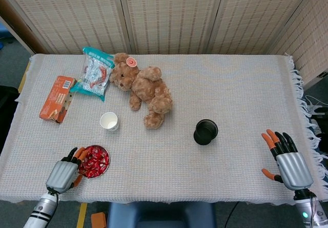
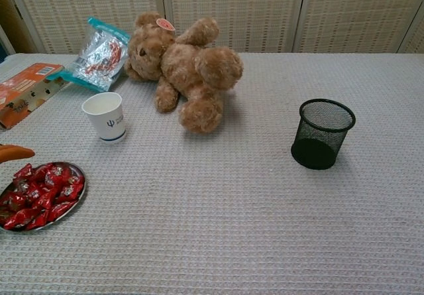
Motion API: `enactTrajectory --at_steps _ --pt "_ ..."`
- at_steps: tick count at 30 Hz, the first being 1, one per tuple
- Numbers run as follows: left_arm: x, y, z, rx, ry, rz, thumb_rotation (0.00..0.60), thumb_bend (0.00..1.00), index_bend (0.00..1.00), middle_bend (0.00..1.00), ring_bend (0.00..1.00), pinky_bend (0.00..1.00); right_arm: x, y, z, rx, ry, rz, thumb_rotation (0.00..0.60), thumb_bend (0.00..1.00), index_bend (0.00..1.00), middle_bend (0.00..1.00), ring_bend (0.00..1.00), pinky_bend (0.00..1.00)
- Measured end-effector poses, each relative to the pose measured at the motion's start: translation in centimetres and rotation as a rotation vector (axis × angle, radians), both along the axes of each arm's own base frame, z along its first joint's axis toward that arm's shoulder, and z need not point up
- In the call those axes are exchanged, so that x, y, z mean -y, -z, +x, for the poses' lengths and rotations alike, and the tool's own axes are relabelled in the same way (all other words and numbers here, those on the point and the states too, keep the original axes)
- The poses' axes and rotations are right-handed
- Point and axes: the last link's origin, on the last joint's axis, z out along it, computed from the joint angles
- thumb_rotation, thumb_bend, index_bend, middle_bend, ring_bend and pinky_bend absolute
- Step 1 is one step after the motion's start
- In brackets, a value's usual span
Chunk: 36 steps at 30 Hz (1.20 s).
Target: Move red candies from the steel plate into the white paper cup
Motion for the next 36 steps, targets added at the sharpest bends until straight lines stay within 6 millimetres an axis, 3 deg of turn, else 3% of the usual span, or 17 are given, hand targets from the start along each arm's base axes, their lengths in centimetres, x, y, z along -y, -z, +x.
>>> enactTrajectory --at_steps 15,28,36 --pt "-0.8 2.3 1.7 -0.067 0.038 -0.044 0.600 0.38 0.01 0.04 0.04 0.34 0.1 -0.1 -0.1 -0.001 0.018 0.005 0.600 0.01 0.00 0.00 0.00 0.00" --pt "-1.9 3.4 1.7 -0.105 0.029 -0.058 0.600 0.38 0.09 0.06 0.06 0.41 0.2 -0.3 -0.2 0.000 0.026 -0.002 0.600 0.01 0.00 0.00 0.00 0.00" --pt "-2.2 3.6 1.7 -0.114 0.044 -0.037 0.600 0.38 0.23 0.15 0.17 0.54 0.2 -0.3 -0.2 0.000 0.028 -0.002 0.600 0.01 0.00 0.00 0.00 0.00"
